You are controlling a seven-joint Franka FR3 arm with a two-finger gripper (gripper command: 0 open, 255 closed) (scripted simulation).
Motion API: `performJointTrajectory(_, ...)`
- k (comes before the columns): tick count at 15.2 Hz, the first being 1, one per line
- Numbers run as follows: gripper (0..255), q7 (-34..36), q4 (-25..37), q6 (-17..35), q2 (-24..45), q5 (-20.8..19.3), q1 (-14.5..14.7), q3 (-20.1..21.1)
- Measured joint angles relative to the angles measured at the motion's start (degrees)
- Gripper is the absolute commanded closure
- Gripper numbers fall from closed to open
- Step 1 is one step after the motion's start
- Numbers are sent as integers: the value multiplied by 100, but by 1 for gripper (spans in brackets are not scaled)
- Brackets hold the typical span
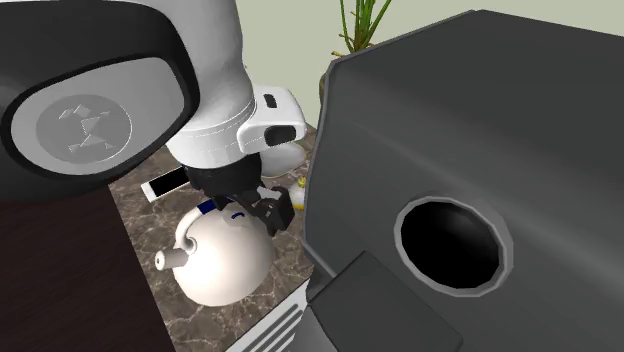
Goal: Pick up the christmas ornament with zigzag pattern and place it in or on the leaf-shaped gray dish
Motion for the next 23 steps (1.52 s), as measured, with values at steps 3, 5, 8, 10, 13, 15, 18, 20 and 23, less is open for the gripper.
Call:
performJointTrajectory(3,0,170,201,65,385,178,-33,-72)
performJointTrajectory(5,0,416,441,147,895,461,-72,-178)
performJointTrajectory(8,0,784,826,250,1641,966,-94,-319)
performJointTrajectory(10,0,1018,1253,283,2023,1288,-89,-353)
performJointTrajectory(13,0,1274,1762,420,2272,1791,-131,-541)
performJointTrajectory(15,0,1314,2004,377,2391,2059,-142,-633)
performJointTrajectory(18,0,1591,1579,834,2166,1800,-166,-351)
performJointTrajectory(20,0,1984,991,1553,1917,1429,-238,47)
performJointTrajectory(23,0,2822,237,2615,1745,779,-444,733)
